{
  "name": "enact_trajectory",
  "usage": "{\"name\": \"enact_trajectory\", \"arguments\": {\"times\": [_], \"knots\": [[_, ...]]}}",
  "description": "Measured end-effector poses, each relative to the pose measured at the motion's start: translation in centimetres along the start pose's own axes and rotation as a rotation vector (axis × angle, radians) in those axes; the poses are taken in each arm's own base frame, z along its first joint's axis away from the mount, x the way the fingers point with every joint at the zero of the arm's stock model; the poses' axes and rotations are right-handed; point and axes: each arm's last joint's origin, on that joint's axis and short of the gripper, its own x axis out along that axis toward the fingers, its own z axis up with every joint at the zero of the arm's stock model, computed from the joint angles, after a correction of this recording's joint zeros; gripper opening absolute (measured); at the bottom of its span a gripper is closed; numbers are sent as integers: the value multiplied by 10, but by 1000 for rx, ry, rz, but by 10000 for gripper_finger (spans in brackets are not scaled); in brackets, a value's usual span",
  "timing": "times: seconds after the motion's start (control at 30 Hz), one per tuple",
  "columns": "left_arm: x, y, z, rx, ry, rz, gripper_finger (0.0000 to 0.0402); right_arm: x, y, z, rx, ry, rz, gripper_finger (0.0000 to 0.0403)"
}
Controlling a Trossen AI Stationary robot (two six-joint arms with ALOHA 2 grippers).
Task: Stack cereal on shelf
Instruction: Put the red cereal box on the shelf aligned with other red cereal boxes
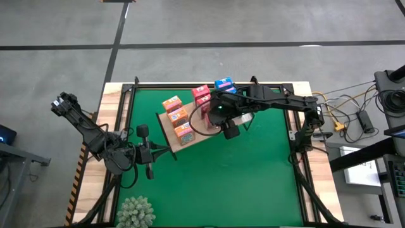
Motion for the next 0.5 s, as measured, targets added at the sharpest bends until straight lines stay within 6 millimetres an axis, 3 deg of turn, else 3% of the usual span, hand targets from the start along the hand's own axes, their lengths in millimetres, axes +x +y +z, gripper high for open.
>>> {"name": "enact_trajectory", "arguments": {"times": [0.27,0.5], "knots": [[0,0,0,0,0,0,1,-26,3,7,-7,-55,-14,233],[0,0,0,0,1,0,1,-48,11,1,10,-51,3,171]]}}
